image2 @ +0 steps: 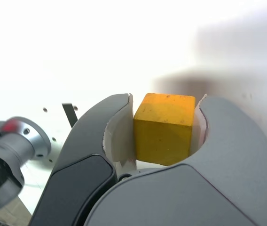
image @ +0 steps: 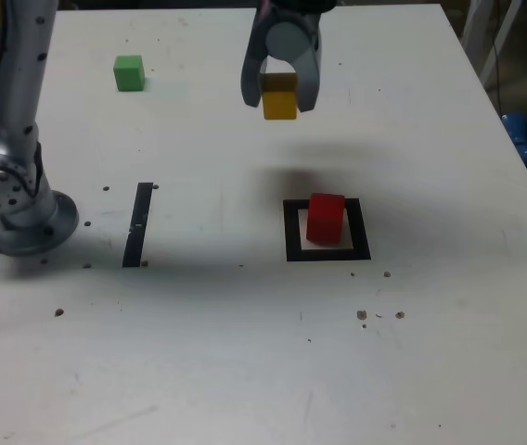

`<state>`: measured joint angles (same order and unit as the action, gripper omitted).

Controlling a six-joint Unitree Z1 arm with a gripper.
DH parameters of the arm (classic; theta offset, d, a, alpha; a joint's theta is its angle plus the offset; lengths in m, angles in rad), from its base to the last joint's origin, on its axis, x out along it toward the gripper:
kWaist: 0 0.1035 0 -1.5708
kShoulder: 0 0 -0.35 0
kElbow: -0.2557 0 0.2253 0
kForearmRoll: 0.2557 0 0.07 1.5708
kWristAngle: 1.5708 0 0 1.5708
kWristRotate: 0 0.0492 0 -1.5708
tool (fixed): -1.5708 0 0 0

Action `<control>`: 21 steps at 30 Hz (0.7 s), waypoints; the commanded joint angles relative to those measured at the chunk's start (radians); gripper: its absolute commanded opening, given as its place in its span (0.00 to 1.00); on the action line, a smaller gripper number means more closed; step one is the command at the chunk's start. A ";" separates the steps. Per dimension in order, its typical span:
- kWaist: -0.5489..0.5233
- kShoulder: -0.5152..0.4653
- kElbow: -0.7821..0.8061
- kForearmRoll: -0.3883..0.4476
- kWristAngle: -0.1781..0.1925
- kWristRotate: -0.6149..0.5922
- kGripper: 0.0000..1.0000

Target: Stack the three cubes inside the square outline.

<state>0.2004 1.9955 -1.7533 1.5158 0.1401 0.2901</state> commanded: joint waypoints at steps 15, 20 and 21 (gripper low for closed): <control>-0.214 0.041 -0.055 0.008 -0.084 -0.189 0.38; -0.258 0.076 -0.087 0.010 -0.106 -0.207 0.38; -0.265 0.082 -0.092 0.011 -0.108 -0.212 0.38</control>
<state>-0.0580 2.0688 -1.8387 1.5229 0.0343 0.0833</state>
